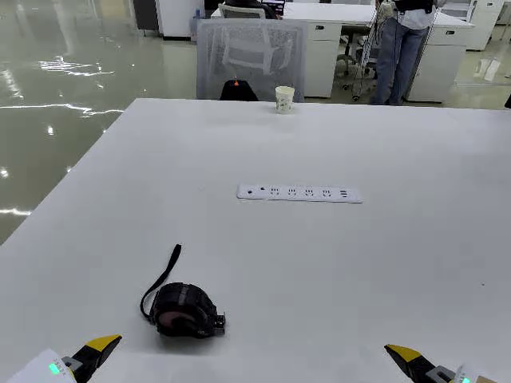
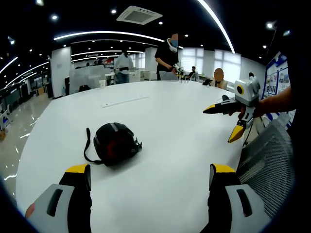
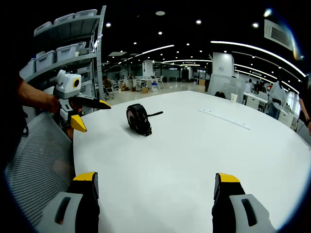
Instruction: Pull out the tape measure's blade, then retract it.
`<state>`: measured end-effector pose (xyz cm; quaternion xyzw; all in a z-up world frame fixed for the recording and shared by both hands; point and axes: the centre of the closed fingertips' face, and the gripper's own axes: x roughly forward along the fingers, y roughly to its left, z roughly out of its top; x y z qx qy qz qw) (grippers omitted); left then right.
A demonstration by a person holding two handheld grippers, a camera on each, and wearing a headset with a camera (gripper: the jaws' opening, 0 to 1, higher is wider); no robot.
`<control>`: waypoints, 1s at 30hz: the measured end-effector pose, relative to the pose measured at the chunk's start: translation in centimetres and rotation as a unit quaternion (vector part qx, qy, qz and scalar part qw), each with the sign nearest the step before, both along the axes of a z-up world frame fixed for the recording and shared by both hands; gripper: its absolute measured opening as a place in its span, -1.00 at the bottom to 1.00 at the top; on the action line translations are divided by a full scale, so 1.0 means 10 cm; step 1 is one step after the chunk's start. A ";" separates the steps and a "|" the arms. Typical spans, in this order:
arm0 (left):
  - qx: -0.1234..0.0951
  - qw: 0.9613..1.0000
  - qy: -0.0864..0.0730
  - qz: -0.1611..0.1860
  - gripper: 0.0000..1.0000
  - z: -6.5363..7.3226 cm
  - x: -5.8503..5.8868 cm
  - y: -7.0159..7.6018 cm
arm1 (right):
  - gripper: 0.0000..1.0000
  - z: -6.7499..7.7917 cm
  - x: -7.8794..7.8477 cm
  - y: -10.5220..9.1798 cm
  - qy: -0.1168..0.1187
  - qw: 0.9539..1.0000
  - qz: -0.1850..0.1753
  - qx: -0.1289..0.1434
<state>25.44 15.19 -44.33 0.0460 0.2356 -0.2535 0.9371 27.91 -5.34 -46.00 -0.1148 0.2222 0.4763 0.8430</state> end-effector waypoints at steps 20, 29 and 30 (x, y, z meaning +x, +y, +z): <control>-0.006 1.000 0.007 -0.005 0.98 -0.01 -0.02 -0.01 | 0.98 0.03 -0.01 -0.05 0.002 1.000 -0.011 0.005; -0.001 1.000 0.010 -0.009 0.98 -0.01 -0.03 0.00 | 0.98 0.02 -0.01 -0.07 0.004 1.000 -0.013 0.005; -0.001 1.000 0.009 -0.009 0.98 -0.01 -0.03 0.00 | 0.98 0.02 -0.01 -0.07 0.004 1.000 -0.014 0.005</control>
